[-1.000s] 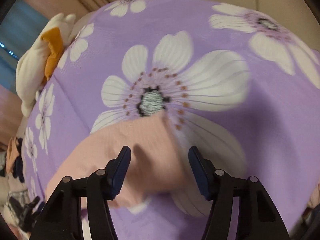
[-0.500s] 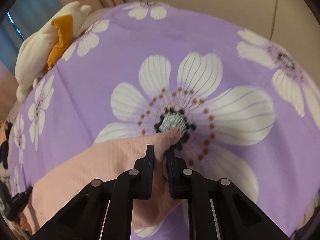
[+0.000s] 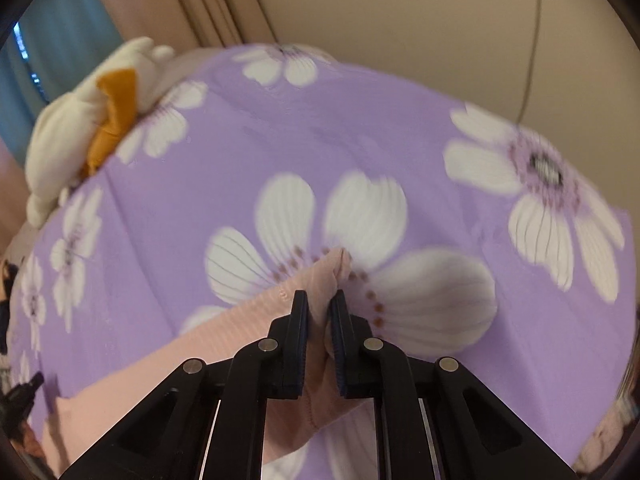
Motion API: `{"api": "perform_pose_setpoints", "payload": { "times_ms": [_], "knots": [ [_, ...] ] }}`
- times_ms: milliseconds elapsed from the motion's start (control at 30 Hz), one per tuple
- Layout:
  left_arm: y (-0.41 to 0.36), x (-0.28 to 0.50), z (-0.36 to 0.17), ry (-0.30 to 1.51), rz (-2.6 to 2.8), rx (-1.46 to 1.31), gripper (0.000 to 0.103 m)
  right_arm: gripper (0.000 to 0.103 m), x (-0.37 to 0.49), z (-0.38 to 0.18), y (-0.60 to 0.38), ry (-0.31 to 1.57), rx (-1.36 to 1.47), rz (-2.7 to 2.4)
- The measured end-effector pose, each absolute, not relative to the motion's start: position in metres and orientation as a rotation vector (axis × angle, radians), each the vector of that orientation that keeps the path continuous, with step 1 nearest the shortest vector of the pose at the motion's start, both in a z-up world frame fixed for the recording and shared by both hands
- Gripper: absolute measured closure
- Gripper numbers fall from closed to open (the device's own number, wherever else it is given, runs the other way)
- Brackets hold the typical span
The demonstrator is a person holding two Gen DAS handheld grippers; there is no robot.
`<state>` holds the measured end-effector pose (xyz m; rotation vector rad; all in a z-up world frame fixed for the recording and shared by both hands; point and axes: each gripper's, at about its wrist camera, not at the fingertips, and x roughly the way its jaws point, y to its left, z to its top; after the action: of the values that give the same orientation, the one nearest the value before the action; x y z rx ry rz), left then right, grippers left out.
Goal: Fold small clothes
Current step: 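Lift the gripped sleeve up off the bedspread with the right tool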
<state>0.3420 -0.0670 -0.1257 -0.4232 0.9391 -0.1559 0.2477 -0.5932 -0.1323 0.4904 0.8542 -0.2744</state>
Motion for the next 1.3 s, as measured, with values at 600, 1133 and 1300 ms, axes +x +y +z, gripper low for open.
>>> {"api": "perform_pose_setpoints", "payload": {
  "times_ms": [600, 1133, 1300],
  "knots": [
    [-0.090, 0.222, -0.056, 0.898, -0.239, -0.333, 0.030, 0.039, 0.185, -0.129, -0.616, 0.778, 0.723, -0.266],
    [-0.065, 0.137, -0.083, 0.978, -0.094, -0.378, 0.023, 0.098, 0.170, -0.148, -0.611, 0.706, 0.838, -0.322],
    [-0.057, 0.127, -0.097, 1.022, -0.060, -0.404, 0.023, 0.099, 0.179, -0.174, -0.612, 0.772, 0.827, -0.369]
  ]
}}
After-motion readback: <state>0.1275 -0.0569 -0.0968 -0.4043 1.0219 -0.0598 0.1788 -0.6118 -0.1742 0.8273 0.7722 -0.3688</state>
